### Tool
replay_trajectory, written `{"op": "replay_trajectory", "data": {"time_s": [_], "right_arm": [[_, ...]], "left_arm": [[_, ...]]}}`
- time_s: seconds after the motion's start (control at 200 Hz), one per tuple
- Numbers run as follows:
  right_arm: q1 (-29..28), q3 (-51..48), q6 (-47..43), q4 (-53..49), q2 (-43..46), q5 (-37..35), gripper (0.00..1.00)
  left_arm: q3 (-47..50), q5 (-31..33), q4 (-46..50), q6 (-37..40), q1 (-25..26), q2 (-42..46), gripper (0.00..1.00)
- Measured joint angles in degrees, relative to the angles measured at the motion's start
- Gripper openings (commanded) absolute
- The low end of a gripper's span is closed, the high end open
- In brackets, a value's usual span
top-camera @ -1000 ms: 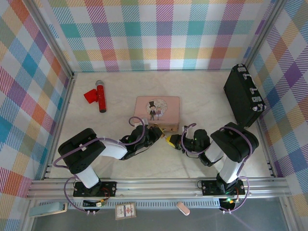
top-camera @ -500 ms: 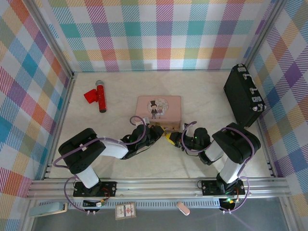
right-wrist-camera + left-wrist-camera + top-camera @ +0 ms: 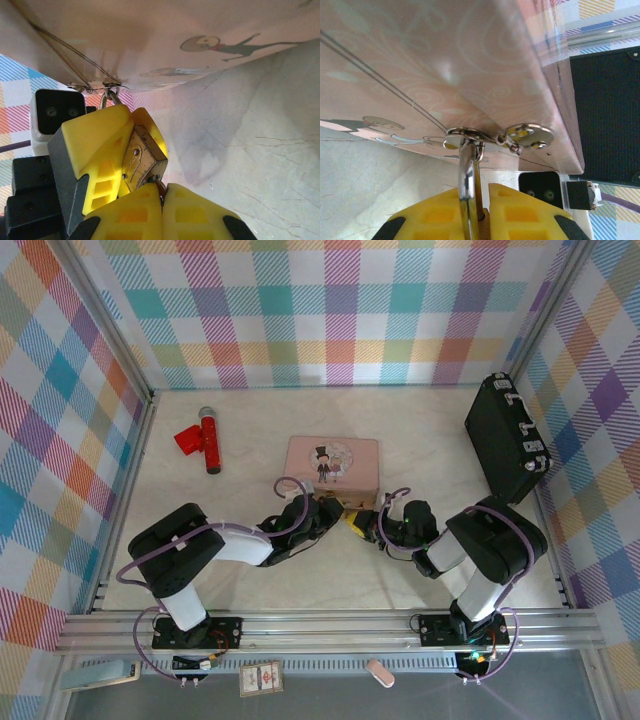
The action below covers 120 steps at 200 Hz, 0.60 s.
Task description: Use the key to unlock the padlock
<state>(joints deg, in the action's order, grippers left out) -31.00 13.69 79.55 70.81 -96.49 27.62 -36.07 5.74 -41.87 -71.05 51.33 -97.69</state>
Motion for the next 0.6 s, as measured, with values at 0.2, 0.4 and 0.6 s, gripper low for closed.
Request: {"op": "replay_trajectory", "data": {"time_s": [0.2,0.4,0.6], "right_arm": [[-0.07,0.00,-0.68,-3.26,1.44,-0.11,0.00],[-0.09,0.07,-0.92,-4.48,1.75,-0.15,0.22],[-0.31,-0.20,-5.40,-13.20,7.21,-1.29,0.40]], "left_arm": [[-0.46,0.52,1.51,-0.11,0.55,-0.20,0.00],[-0.70,0.85,2.03,-0.15,0.85,-0.46,0.00],[-0.74,0.66,2.16,-0.11,1.42,-0.26,0.00]]}}
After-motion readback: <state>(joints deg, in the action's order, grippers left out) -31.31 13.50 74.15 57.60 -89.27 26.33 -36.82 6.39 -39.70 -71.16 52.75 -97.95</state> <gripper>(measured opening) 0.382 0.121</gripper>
